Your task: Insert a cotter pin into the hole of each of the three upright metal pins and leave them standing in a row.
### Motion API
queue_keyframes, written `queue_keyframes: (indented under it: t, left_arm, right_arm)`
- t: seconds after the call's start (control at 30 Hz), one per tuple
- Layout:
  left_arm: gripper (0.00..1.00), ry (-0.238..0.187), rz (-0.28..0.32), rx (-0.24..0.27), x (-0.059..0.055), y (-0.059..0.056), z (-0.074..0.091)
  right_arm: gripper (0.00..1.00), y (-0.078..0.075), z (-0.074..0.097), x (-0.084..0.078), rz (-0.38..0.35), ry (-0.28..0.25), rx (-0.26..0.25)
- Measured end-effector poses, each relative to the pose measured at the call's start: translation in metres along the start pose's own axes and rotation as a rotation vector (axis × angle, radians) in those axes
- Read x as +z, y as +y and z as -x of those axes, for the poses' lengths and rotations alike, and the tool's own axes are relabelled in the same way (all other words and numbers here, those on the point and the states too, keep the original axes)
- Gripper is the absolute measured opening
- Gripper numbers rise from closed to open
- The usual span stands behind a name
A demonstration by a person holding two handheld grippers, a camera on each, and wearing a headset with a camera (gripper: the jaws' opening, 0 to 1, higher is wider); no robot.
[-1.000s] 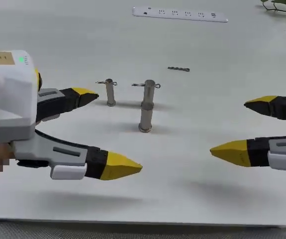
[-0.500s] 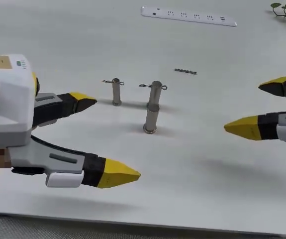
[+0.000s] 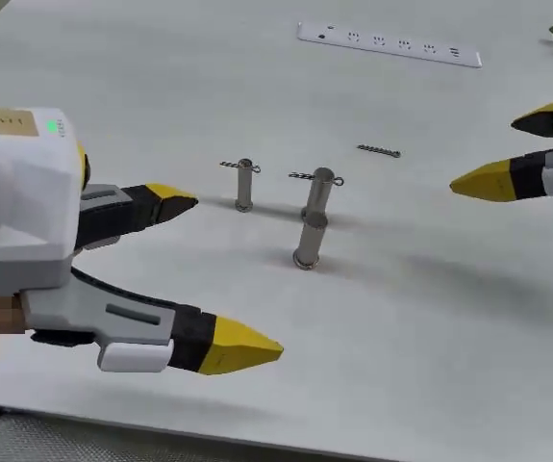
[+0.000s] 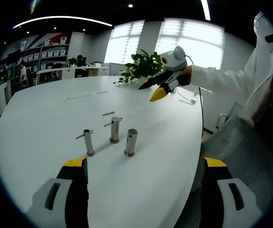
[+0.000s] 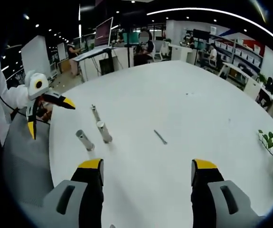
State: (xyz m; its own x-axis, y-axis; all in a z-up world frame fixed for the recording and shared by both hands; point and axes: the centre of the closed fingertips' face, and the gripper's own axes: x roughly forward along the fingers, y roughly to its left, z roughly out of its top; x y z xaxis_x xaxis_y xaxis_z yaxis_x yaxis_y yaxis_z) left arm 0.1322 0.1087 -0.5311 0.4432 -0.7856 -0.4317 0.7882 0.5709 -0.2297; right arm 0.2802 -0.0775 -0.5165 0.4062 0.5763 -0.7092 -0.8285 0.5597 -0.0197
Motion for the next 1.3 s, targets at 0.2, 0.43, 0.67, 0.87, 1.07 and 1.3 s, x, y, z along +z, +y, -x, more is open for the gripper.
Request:
queue_keyframes:
  t: [0.2, 0.43, 0.67, 0.87, 1.07, 1.3]
  left_arm:
    - [0.99, -0.004, 0.022, 0.021, 0.002, -0.001, 0.0]
    - [0.99, 0.01, 0.022, 0.018, 0.0, -0.005, -0.003]
    - [0.98, 0.009, 0.023, 0.018, 0.0, -0.007, -0.003]
    - [0.97, 0.016, 0.028, 0.031, -0.003, -0.006, -0.004]
    - [0.94, -0.012, 0.026, 0.078, 0.003, 0.003, 0.001]
    - [0.94, -0.021, 0.03, 0.091, 0.005, 0.004, 0.004]
  right_arm:
    - [0.76, -0.013, -0.023, -0.005, 0.098, 0.081, 0.013]
    - [0.86, -0.013, -0.046, -0.002, 0.125, 0.123, 0.046]
    - [0.84, -0.016, -0.062, 0.003, 0.191, 0.182, 0.068]
    - [0.81, -0.016, -0.071, 0.011, 0.224, 0.208, 0.087]
    - [0.63, -0.005, -0.076, 0.013, 0.255, 0.237, 0.148]
    - [0.53, 0.004, -0.084, 0.006, 0.345, 0.29, 0.178]
